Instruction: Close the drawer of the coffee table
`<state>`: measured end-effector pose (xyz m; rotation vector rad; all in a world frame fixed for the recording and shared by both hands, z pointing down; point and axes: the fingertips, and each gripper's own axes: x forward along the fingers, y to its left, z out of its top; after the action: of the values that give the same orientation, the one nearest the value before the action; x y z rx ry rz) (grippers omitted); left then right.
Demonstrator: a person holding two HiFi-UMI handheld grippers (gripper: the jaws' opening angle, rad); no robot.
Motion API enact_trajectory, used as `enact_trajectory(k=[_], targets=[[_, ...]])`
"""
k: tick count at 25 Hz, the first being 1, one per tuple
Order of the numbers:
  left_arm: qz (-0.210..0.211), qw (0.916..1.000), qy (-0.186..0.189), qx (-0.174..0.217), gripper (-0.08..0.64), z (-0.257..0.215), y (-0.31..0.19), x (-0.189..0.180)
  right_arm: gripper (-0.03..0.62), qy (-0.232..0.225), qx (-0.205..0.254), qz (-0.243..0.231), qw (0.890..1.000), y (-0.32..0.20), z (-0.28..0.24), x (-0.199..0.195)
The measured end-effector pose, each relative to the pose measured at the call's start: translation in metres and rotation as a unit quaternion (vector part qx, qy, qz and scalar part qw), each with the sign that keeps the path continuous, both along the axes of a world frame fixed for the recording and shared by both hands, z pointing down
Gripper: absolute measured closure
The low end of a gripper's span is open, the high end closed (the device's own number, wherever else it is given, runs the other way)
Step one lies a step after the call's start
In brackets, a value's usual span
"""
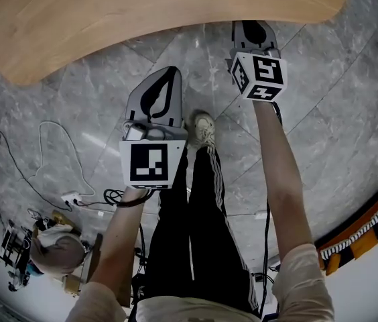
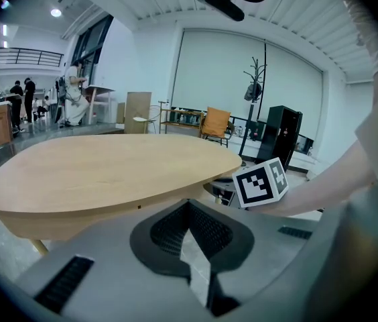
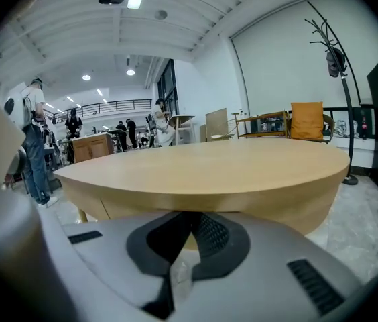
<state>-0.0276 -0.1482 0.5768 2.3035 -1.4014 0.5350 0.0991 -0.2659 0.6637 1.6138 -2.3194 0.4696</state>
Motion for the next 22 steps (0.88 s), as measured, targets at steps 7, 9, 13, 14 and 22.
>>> enact_trajectory(k=[7,9,13,14,22], targets=[[-0.002,0.9999,-0.009,-0.006,0.552,-0.015,0.014,-0.007,0.588,0.013,-0.043,0.003,0.999,0.003,0.006,-0.003],[-0.010,0.9998,-0.007,-0.015,0.552,-0.018,0.018,-0.013,0.588,0.014,-0.074,-0.023,0.997,0.005,0.010,-0.014],[-0.022,0.9994,0.000,-0.027,0.552,-0.027,0.022,-0.022,0.588,0.036,-0.120,-0.047,0.991,0.019,0.012,-0.026],[-0.024,0.9994,0.004,-0.027,0.552,-0.034,0.024,-0.023,0.588,0.051,-0.130,-0.042,0.989,0.025,0.010,-0.024],[-0.033,0.9994,-0.004,0.011,0.552,-0.126,0.002,-0.038,0.587,0.082,-0.124,0.027,0.988,0.022,-0.104,-0.001]])
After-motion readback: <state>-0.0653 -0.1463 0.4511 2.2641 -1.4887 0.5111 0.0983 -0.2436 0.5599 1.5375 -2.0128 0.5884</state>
